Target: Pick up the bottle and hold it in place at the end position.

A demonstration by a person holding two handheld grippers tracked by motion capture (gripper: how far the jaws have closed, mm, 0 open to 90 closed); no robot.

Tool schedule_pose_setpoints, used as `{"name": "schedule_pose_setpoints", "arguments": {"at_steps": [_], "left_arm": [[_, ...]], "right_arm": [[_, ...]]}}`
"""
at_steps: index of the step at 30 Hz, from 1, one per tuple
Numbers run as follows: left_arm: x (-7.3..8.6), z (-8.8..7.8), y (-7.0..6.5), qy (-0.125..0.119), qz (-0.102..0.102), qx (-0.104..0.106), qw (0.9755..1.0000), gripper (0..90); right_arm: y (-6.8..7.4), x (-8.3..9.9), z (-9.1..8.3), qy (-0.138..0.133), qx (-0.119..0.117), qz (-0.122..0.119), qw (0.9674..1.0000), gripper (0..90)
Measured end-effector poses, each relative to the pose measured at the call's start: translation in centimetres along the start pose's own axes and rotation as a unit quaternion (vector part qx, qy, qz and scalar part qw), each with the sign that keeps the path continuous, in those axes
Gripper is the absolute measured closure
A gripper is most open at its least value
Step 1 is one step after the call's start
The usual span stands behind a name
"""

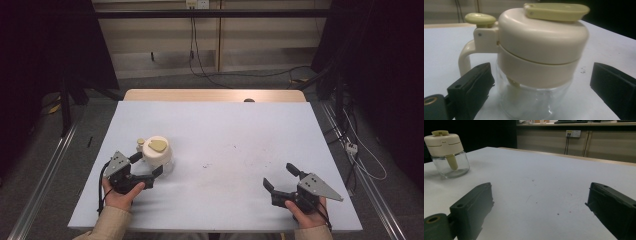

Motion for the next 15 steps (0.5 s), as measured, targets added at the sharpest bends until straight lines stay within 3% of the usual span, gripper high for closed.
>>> {"name": "schedule_pose_setpoints", "arguments": {"at_steps": [4, 8, 12, 15], "left_arm": [[-0.3, 0.5, 0.2, 0.003, 0.001, -0.015, 0.9999, 3.8], [-0.2, 1.3, -0.1, 0.017, 0.002, -0.017, 0.9997, 3.4], [-0.4, 1.6, -0.1, 0.015, -0.001, -0.022, 0.9996, 3.0], [-0.6, 1.9, -0.1, 0.016, 0.002, -0.037, 0.9992, 3.3]], "right_arm": [[0.0, 0.0, 0.1, 0.000, -0.001, -0.001, 1.0000, 5.7], [0.0, 0.0, 0.1, -0.001, -0.001, 0.002, 1.0000, 5.8], [0.0, 0.0, 0.1, 0.000, 0.000, 0.002, 1.0000, 6.0], [0.0, -0.1, 0.1, -0.002, 0.000, 0.001, 1.0000, 6.1]]}}
Point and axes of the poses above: each handheld gripper's, and its own axes: z roughly forward along the jaws, x roughly out of its underside, y roughly to its left, the point moved 8 cm from there along z, roughly forward along the jaws, and after that the axes turned 15 degrees about y, right-handed, at the moved point
